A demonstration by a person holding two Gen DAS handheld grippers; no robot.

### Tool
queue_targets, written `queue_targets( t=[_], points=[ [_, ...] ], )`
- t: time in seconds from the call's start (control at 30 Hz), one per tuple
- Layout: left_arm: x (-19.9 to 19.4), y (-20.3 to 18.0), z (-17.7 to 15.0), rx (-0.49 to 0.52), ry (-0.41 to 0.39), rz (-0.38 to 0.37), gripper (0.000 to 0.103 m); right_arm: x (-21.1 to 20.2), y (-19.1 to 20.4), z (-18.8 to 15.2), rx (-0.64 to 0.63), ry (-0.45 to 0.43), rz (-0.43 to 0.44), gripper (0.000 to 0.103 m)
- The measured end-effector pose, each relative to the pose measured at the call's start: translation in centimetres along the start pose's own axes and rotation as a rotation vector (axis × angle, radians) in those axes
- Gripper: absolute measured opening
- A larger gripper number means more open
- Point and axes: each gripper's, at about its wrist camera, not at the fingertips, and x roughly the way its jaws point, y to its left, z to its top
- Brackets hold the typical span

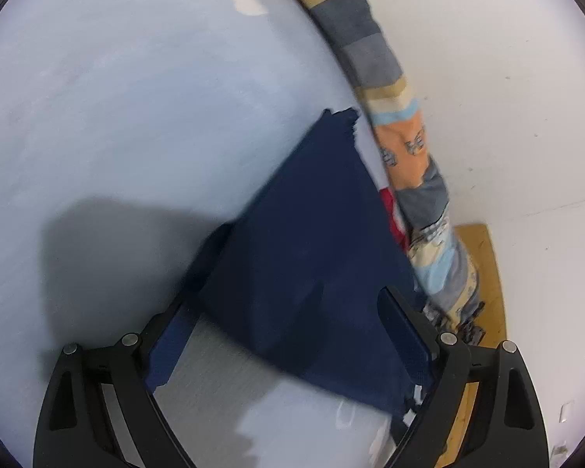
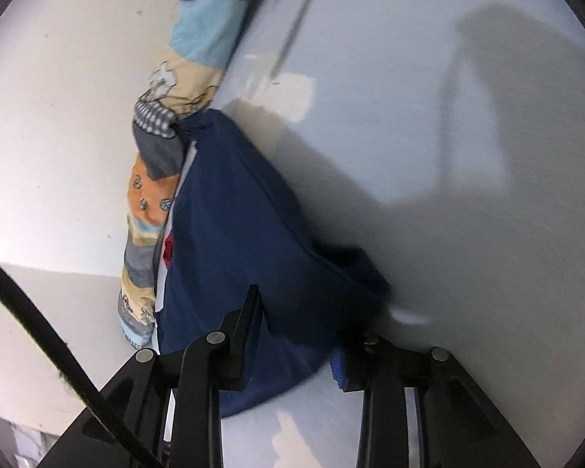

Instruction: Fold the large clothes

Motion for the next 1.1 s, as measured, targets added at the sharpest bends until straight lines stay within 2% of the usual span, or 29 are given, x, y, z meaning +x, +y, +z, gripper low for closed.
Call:
queue_targets(
  t=[0.07,0.13,0.17,0.2,0.23,0.27,0.33,0.4,0.57,0.7,0.83,0.97,1.07,1.1],
  points=[
    [1.4,-0.7,0.6,0.011,-0.009,-0.007,0.090,0.5,0.7,0.2,-0.037,0.000,0.024,0.034],
    [2.6,-1.7,0.9,0.058,-0.047,0.026,0.088,1.2,1.2,0.5,-0.075,0.002,0.012,0.033],
    [2.8,-2.1,1.0,0.083,-0.067,0.046,0.069,1.5,1.5,0.6,-0.091,0.003,0.005,0.027],
    [2.9,-2.6,0.8,0.121,-0.098,0.100,0.050,1.8,1.8,0.6,-0.112,0.007,-0.018,0.021],
    [3.2,-2.6,0.9,0.143,-0.106,0.150,0.018,1.4,2.0,0.5,-0.142,0.011,-0.044,0.018],
    [3.4,-2.4,0.9,0.148,-0.099,0.156,0.018,1.3,2.7,0.4,-0.176,0.010,-0.059,0.014],
    [3.0,-2.6,0.7,0.169,-0.118,0.161,0.017,0.5,3.9,0.0,-0.257,-0.007,-0.086,0.012],
    [2.4,-4.1,0.1,0.261,-0.138,0.226,0.015,-0.3,4.8,-0.4,-0.291,-0.026,-0.090,0.011],
    [0.2,-6.3,-1.4,0.366,-0.166,0.278,0.013,-3.0,7.5,-1.9,-0.385,-0.064,-0.088,0.010],
    [-2.1,-6.6,-2.8,0.391,-0.143,0.297,0.013,-4.7,10.0,-3.5,-0.496,-0.056,-0.114,0.010],
    [-4.9,-6.8,-4.9,0.417,-0.092,0.303,0.013,-8.1,10.4,-5.7,-0.569,-0.027,-0.132,0.010],
    [-8.2,-5.9,-7.5,0.449,-0.034,0.296,0.013,-11.2,8.1,-7.9,-0.562,0.037,-0.152,0.010],
    [-9.6,-4.0,-8.3,0.389,0.042,0.282,0.015,-12.4,5.2,-8.5,-0.466,0.111,-0.172,0.011],
    [-9.8,-3.3,-8.4,0.362,0.059,0.289,0.017,-12.3,3.9,-8.5,-0.409,0.147,-0.182,0.014]
  ],
)
